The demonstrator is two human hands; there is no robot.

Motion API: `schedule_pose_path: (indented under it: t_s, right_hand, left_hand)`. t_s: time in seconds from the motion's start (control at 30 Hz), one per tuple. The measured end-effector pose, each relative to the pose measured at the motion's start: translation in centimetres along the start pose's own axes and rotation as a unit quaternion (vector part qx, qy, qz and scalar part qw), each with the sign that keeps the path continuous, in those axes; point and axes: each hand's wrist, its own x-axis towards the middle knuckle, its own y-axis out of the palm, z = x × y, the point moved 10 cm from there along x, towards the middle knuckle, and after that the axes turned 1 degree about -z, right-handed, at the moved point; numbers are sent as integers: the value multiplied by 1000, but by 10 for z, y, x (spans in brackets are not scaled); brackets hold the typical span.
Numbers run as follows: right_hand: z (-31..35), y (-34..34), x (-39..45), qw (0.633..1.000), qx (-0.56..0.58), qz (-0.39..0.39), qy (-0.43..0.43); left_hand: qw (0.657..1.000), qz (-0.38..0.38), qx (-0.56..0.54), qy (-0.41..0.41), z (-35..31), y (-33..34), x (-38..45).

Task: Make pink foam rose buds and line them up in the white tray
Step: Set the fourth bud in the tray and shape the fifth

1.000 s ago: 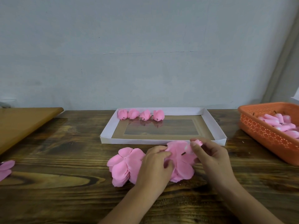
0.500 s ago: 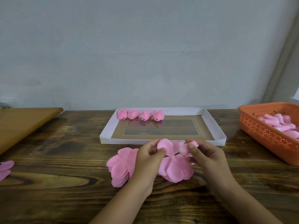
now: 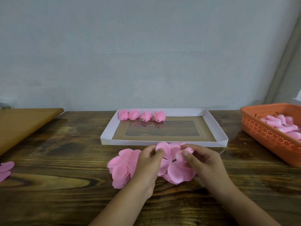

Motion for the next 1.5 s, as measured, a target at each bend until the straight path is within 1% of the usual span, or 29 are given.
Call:
schedule_pose_path:
  t_s: [0.13, 0.5, 0.57, 0.63, 0.73, 0.8, 0.97, 1.07, 1.17, 1.27, 1.37, 1.5]
  right_hand:
    - [3, 2, 0, 1000, -2, 9, -12]
    - [-2, 7, -2, 999, -15, 30, -16]
    - [-4, 5, -1, 999, -32, 22, -19]
    - [-4, 2, -1, 997, -73, 10, -28]
    - [4, 2, -4, 990, -131, -2, -59]
    - [9, 0, -5, 985, -150, -16, -79]
    - [12, -9, -5, 983, -145, -57, -94]
    - [16, -10, -5, 981, -149, -64, -103]
    - [18, -11, -4, 980, -149, -70, -108]
    - [14, -14, -3, 984, -132, -81, -93]
    - [1, -20, 1, 991, -87, -90, -48]
    - [-12, -16, 4, 997, -40, -60, 10]
  left_hand:
    - [1000, 19, 23, 5, 0, 4, -1]
    - [998, 28, 43, 23, -1, 6, -2]
    - [998, 35, 42, 25, -2, 8, -3]
    - [998, 49, 37, 23, -2, 10, -5]
    - [996, 69, 42, 28, -5, 13, -7]
    - [994, 86, 53, 31, -7, 16, -9]
    - [987, 135, 77, 47, -11, 27, -16]
    - [978, 167, 99, 72, -13, 34, -20]
    - [976, 172, 103, 86, -15, 35, -20]
    - [977, 170, 96, 91, -16, 35, -20]
    - [975, 173, 93, 99, -20, 36, -22]
    - [972, 182, 90, 115, -25, 38, -26]
